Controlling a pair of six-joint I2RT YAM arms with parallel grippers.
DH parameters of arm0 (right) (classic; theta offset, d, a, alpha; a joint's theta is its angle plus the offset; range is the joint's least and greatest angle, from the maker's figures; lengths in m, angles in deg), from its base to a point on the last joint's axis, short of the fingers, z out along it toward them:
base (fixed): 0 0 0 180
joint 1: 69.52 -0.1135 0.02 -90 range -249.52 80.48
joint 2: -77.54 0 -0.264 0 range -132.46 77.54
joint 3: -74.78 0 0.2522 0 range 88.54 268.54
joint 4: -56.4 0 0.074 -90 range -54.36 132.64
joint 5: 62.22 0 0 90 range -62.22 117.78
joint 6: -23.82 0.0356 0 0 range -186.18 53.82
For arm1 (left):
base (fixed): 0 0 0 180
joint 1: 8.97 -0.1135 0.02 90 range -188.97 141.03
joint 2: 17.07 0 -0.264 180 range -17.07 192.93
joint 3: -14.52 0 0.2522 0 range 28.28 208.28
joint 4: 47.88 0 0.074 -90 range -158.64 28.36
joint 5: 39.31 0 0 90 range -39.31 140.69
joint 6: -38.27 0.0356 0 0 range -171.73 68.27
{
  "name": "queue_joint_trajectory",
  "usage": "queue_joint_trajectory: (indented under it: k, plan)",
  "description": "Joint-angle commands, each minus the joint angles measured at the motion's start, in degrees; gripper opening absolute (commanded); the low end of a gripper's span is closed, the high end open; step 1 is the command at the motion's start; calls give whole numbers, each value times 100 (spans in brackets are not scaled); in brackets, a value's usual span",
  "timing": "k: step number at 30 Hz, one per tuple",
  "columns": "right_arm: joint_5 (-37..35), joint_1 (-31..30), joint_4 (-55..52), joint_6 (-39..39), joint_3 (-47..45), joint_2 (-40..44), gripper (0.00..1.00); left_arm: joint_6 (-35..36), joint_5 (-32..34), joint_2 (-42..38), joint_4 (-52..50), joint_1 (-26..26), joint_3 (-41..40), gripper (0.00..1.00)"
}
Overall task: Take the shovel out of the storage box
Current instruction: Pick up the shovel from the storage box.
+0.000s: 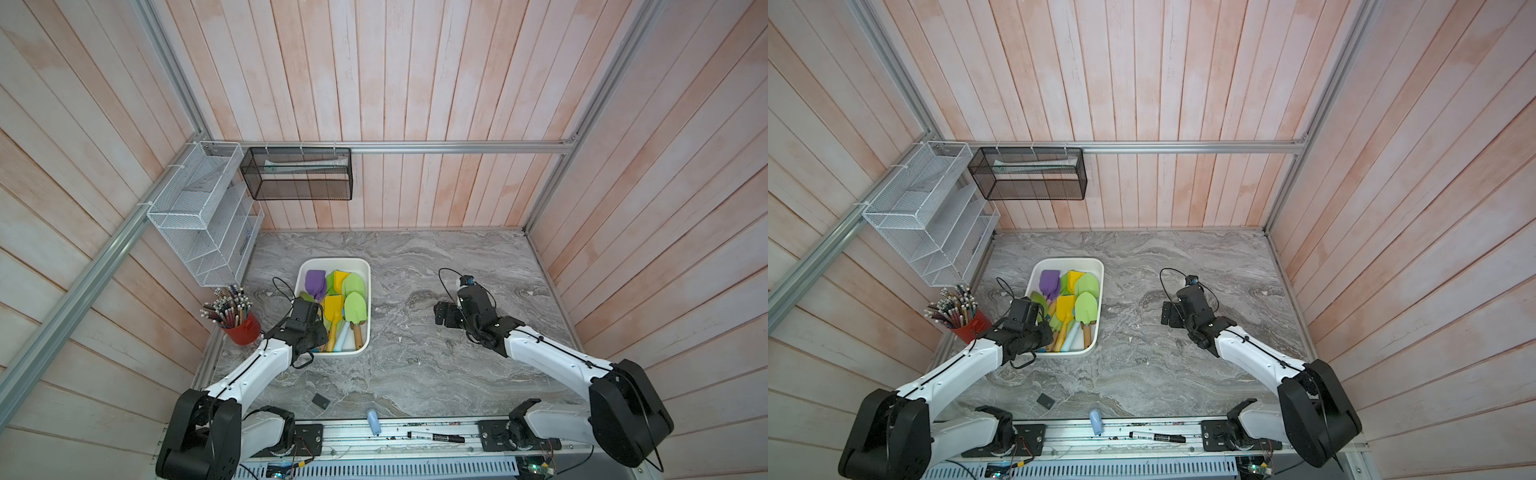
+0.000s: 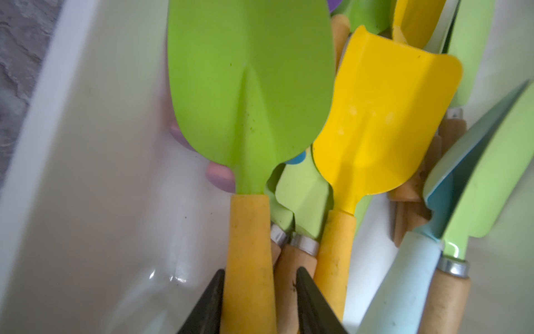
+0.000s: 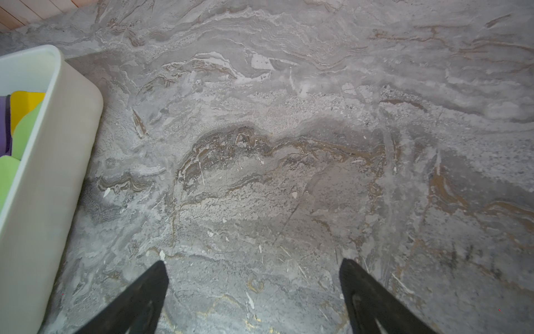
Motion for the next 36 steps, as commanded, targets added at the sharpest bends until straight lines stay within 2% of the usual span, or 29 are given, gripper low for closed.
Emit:
queue_joint_trajectory:
  k: [1, 3, 7, 11, 18, 23, 31, 36]
  plan:
    - [21, -45, -7, -28, 169, -51, 95, -62, -167, -92, -20, -15, -103, 38]
    - [-3, -45, 6, -13, 151, -42, 95, -100, -228, -159, -42, -19, -124, 38]
    - [9, -55, 28, 14, 114, -38, 95, -143, -250, -309, -77, -9, -203, 29]
    - [1, -64, 41, 15, 125, -51, 95, -172, -262, -393, -90, -11, -221, 27]
    - [-43, -71, 26, 2, 142, 12, 94, -139, -390, -448, -199, -9, -42, 9]
    - [-19, -72, 83, 6, 103, 248, 94, -145, -442, -805, -467, -10, 305, 9]
    - [842, -72, 563, 77, 206, 518, 95, 9, -986, -1065, -275, -5, 675, 9]
    - [1914, -72, 1270, 415, 363, 457, 94, 242, -1565, -1076, 114, -3, 892, 10]
